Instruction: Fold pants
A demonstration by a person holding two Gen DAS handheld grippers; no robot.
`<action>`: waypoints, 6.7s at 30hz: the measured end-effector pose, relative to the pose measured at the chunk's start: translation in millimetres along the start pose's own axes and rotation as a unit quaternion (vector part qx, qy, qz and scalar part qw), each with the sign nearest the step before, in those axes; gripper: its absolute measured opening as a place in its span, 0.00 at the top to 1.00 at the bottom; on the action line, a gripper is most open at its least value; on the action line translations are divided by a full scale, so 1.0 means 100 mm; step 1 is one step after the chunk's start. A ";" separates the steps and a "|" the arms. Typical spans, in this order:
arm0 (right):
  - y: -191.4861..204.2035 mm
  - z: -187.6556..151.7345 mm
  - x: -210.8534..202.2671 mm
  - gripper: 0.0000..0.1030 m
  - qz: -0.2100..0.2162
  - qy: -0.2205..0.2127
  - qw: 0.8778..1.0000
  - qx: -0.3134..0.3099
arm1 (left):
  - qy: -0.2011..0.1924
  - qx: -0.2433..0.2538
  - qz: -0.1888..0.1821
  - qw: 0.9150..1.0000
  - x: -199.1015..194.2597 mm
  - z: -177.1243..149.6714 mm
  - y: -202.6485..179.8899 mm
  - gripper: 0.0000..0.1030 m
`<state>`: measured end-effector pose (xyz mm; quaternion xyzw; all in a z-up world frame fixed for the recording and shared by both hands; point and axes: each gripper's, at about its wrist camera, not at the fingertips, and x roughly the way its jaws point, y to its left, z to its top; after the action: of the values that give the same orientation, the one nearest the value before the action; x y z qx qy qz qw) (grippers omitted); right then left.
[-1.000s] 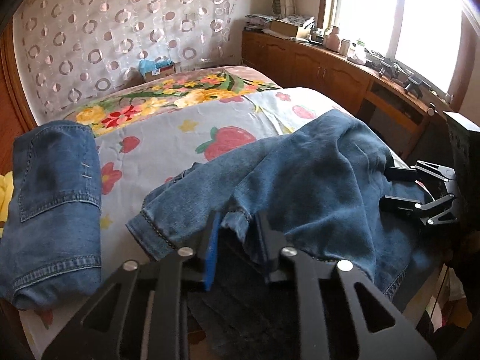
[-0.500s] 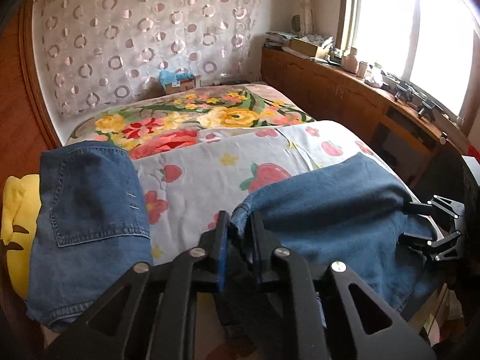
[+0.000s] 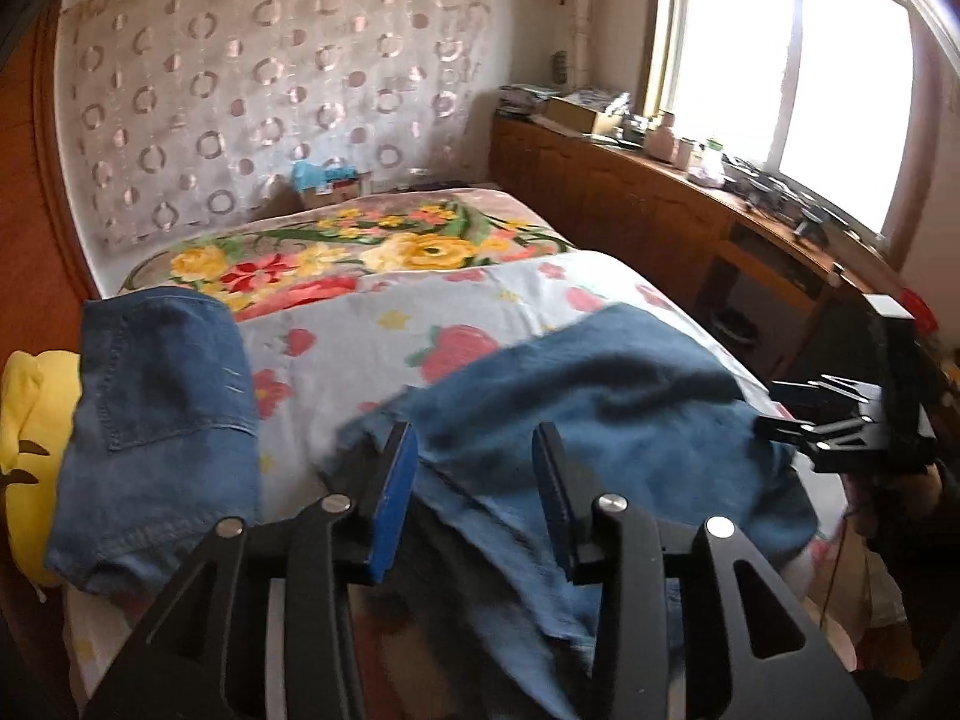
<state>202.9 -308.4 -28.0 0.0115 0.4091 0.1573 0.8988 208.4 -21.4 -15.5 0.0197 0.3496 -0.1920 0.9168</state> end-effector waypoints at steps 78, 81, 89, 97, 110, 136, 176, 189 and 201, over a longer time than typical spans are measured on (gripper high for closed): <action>2.40 0.27 -0.33 0.51 0.195 -0.024 0.971 -0.135 | -0.055 -0.096 0.080 0.991 -1.13 -0.94 0.71 0.63; 2.22 0.40 -0.38 0.51 0.155 -0.050 0.976 -0.144 | -0.049 -0.088 0.065 0.993 -1.00 -0.87 0.63 0.63; 1.78 0.74 0.14 0.51 0.089 -0.039 0.984 -0.150 | -0.023 -0.059 0.026 0.998 -0.62 -0.64 0.28 0.63; 1.72 0.98 0.63 0.46 0.115 0.002 0.979 -0.171 | 0.021 -0.043 0.038 0.998 -0.22 -0.63 0.19 0.63; 1.61 0.91 1.21 0.15 0.152 0.059 0.979 -0.126 | 0.045 -0.086 0.024 0.995 0.00 -0.96 0.37 0.61; 1.55 0.85 1.35 0.32 0.234 0.108 0.963 -0.077 | 0.041 -0.097 0.021 0.994 0.00 -0.95 0.44 0.59; 3.74 3.04 1.07 0.75 0.403 -0.020 0.913 -0.062 | -0.163 -0.138 0.179 0.960 -1.56 0.23 2.18 0.60; 3.31 2.94 2.26 0.41 0.162 0.032 0.977 -0.136 | 0.004 -0.155 0.141 0.978 -0.14 -0.22 2.23 0.60; 3.24 2.72 2.07 0.82 0.156 0.014 0.975 -0.159 | -0.008 -0.147 0.154 0.977 -0.31 -0.15 2.11 0.60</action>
<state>442.8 88.9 49.3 -0.0702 0.3845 0.3590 0.8475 254.7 186.6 -27.6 -0.0631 0.3599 0.0044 0.9308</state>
